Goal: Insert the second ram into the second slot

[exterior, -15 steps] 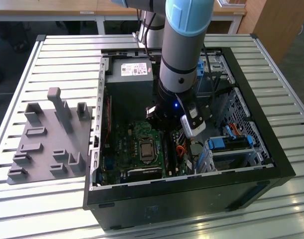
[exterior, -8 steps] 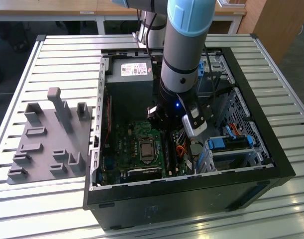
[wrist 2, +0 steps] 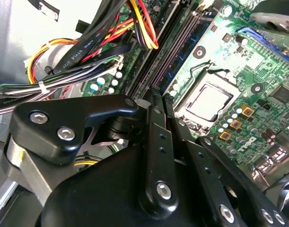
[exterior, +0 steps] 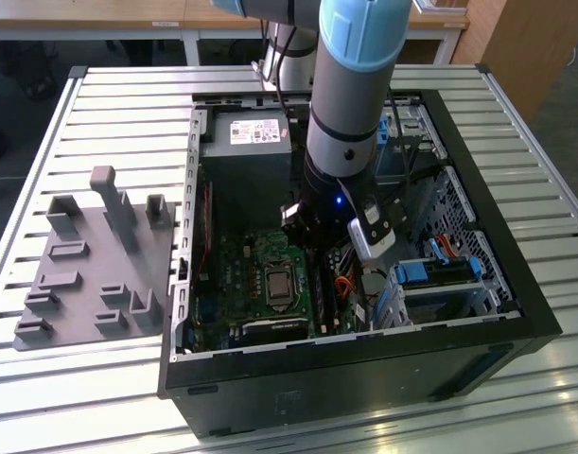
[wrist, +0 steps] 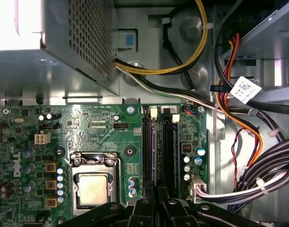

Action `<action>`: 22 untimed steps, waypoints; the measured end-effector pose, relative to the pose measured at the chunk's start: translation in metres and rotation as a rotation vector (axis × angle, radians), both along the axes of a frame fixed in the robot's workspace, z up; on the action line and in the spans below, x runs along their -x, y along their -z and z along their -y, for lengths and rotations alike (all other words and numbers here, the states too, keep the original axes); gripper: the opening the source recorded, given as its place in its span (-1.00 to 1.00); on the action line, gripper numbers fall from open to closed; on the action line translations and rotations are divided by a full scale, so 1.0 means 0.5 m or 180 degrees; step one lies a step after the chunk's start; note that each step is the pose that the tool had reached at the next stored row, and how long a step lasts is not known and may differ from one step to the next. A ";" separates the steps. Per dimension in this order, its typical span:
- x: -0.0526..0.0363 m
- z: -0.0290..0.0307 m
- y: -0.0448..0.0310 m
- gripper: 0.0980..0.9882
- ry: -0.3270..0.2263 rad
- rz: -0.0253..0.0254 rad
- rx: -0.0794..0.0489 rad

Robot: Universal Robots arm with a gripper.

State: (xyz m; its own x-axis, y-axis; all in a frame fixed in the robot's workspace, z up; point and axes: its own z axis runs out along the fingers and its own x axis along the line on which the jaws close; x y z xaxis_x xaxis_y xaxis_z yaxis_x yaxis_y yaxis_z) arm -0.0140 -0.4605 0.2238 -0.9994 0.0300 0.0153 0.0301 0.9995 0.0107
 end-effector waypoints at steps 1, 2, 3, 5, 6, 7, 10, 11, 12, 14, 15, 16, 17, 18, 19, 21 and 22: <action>0.000 0.000 0.001 -0.91 -0.0001 0.0000 0.0000; 0.000 0.000 0.001 -0.91 -0.0001 0.0000 0.0001; 0.000 0.000 0.001 -0.91 -0.0001 0.0000 0.0001; 0.000 -0.001 0.002 -0.91 -0.0001 0.0000 0.0000; 0.000 -0.001 0.002 -0.91 -0.0001 0.0000 0.0000; -0.001 -0.001 0.002 -0.91 -0.0001 0.0000 0.0000; -0.002 -0.002 0.002 -0.91 -0.0002 0.0000 0.0000; -0.002 -0.002 0.002 -0.91 -0.0003 0.0000 0.0001; -0.002 -0.002 0.002 -0.91 -0.0004 0.0000 0.0000; -0.002 -0.002 0.002 -0.91 -0.0007 0.0000 0.0000; -0.002 -0.002 0.003 -0.91 -0.0009 0.0000 0.0001; -0.003 -0.002 0.003 -0.91 -0.0010 0.0000 0.0001; -0.003 -0.002 0.003 -0.91 -0.0011 0.0000 0.0000; -0.003 -0.002 0.004 -0.91 -0.0012 0.0000 0.0000; -0.003 -0.002 0.004 -0.91 -0.0013 0.0000 0.0000; -0.003 -0.002 0.006 -0.91 -0.0015 0.0000 0.0000; -0.003 -0.002 0.007 -0.91 -0.0016 0.0000 0.0000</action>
State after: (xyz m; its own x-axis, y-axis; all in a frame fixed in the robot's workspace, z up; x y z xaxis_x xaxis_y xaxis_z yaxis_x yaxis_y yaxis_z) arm -0.0127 -0.4594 0.2202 -0.9996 0.0249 0.0153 0.0250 0.9996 0.0106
